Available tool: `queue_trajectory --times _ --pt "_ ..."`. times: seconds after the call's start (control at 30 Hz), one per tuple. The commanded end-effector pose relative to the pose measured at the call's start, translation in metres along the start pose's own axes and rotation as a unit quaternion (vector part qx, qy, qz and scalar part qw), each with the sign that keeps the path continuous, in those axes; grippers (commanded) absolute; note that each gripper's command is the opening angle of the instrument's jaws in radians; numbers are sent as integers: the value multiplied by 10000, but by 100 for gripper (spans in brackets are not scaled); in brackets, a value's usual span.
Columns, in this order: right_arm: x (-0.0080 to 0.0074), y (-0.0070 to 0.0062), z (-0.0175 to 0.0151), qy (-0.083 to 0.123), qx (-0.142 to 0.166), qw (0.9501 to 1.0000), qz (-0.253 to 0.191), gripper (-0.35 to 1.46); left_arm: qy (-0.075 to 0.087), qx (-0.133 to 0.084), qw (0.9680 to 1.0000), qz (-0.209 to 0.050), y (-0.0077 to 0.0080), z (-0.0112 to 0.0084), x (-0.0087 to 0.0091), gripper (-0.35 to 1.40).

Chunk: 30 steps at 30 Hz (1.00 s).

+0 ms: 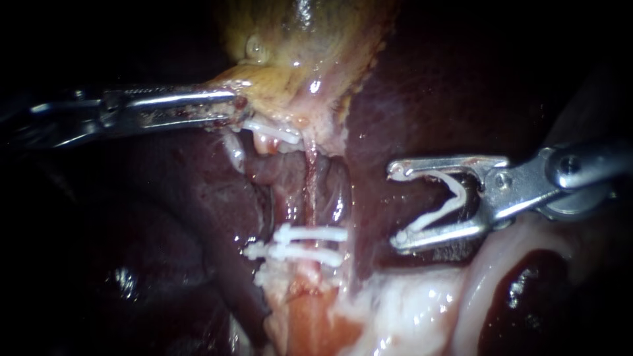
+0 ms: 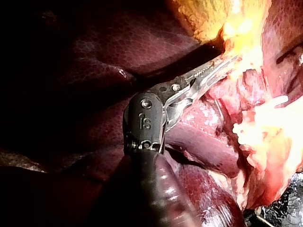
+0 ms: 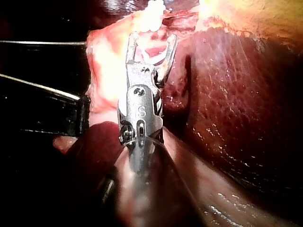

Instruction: Clipping third clip right tube

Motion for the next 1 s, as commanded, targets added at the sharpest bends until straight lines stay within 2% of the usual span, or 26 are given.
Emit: queue_trajectory --times 0.03,0.13,0.2,0.33,0.43,0.53,0.57,0.8,1.0 --pt "0 0 0 0 -1 10000 8 50 -2 -8 10000 -7 0 -3 3 -35" --pt "0 0 0 0 -1 10000 8 50 -27 -72 10000 -42 3 -20 14 -35" --pt "1 0 0 0 -1 10000 8 50 -38 -37 10000 -76 5 -34 26 -35" --pt "1 0 0 0 -1 10000 10 50 183 -11 9998 -109 10 -66 55 -35" --pt "3 1 1 1 -3 10000 16 50 197 10 9998 -50 14 -78 65 -35" --pt "8 7 3 35 235 9997 17 45 211 7 9998 -48 15 -80 64 -35" --pt "10 10 6 41 258 9995 173 45 212 10 9998 -45 15 -80 63 -35" --pt "18 30 54 97 121 9950 982 49 218 22 9998 -38 15 -75 61 -35" --pt "19 48 95 107 4 9926 1210 49 221 31 9997 -35 16 -73 60 -35"
